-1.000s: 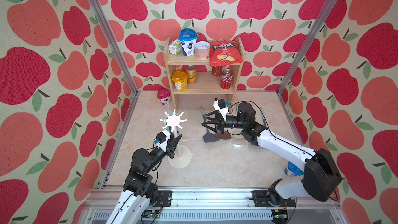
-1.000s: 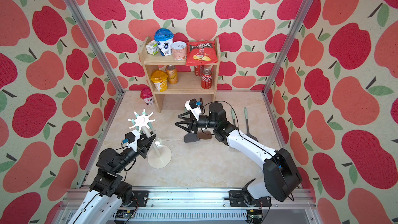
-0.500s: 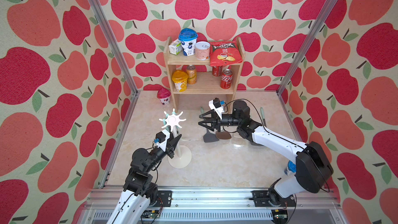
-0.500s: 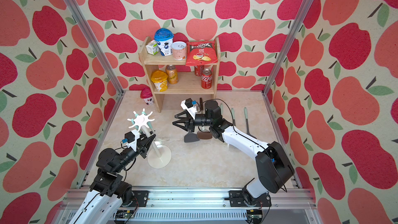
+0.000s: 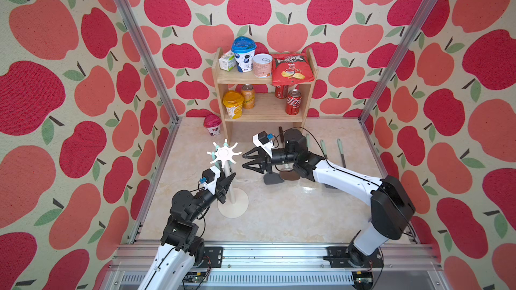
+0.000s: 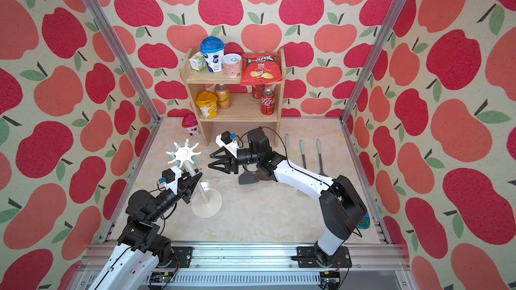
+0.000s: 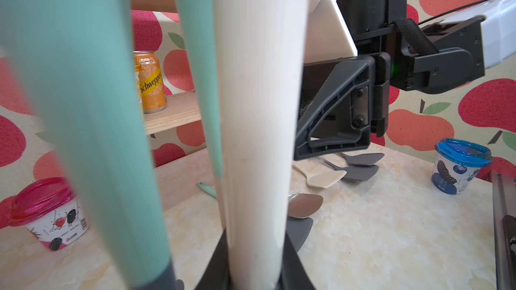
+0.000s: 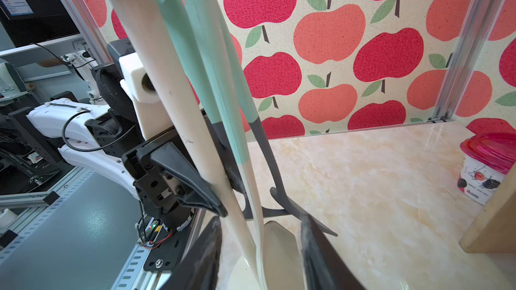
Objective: Take the spatula off the kitchen utensil rack
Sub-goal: Take off the spatula from the rack.
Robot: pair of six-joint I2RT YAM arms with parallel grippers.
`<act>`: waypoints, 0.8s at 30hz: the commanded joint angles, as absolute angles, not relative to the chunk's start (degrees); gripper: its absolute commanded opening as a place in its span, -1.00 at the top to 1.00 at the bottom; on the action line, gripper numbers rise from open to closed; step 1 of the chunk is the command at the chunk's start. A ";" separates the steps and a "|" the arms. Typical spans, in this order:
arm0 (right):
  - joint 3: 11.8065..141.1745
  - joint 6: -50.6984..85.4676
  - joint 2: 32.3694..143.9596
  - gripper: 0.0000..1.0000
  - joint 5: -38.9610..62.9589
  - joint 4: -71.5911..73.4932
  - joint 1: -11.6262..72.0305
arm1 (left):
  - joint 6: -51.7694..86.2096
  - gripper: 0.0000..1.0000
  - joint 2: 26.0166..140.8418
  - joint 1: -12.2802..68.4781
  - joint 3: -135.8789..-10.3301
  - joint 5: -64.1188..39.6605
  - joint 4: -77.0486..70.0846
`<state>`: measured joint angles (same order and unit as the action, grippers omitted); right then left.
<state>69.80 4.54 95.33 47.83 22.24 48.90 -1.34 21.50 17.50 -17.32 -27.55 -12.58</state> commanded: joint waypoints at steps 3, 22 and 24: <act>74.63 3.98 97.48 0.04 50.77 22.33 50.50 | -1.49 1.00 22.75 17.07 -17.14 -28.66 -8.79; 80.63 6.56 102.86 0.14 51.59 24.47 52.25 | -1.67 1.00 23.43 16.73 -19.34 -29.38 -9.14; 81.15 7.10 103.45 0.14 52.00 24.99 52.36 | -1.67 1.00 23.64 16.71 -19.42 -29.44 -9.20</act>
<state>78.94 5.48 102.35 50.54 22.90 51.77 -1.39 22.76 17.06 -18.39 -28.21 -11.81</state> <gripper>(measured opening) 0.430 0.220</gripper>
